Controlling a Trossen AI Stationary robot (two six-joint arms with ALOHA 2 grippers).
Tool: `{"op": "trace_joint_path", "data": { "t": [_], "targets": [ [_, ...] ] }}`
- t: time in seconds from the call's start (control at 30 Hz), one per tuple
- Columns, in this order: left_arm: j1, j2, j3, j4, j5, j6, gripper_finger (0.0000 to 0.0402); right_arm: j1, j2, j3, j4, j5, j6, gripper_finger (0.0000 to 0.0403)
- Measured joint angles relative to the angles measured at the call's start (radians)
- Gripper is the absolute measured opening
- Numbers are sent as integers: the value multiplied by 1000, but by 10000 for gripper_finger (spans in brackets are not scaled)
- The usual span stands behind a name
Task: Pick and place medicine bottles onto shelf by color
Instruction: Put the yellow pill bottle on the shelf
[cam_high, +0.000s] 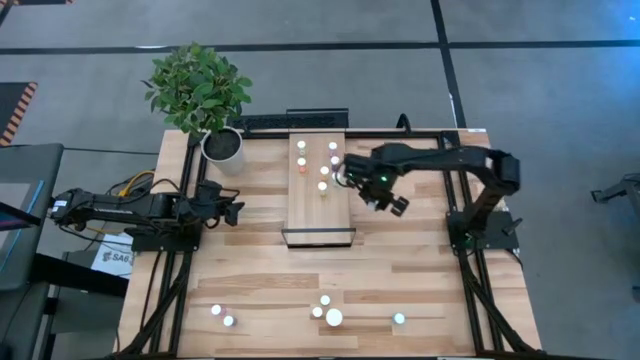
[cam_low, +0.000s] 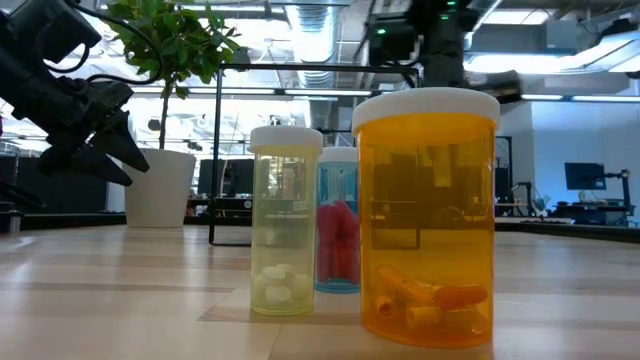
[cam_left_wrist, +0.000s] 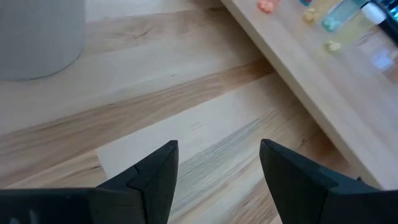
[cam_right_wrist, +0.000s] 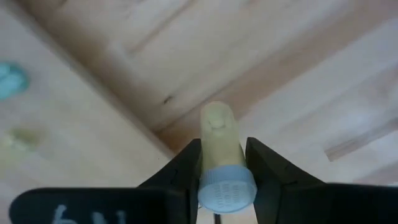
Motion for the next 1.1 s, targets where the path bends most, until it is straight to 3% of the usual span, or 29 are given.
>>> {"op": "trace_joint_path", "data": {
  "t": [0.23,0.5,1.1],
  "targets": [
    [0,0,0,-5,8,0,212,-31,178,240,-68,23,-146,119],
    [0,0,0,-6,9,0,212,-39,318,409,-80,24,-246,120],
    [0,0,0,-6,9,0,212,-52,384,460,-34,42,-307,120]
  ]
}}
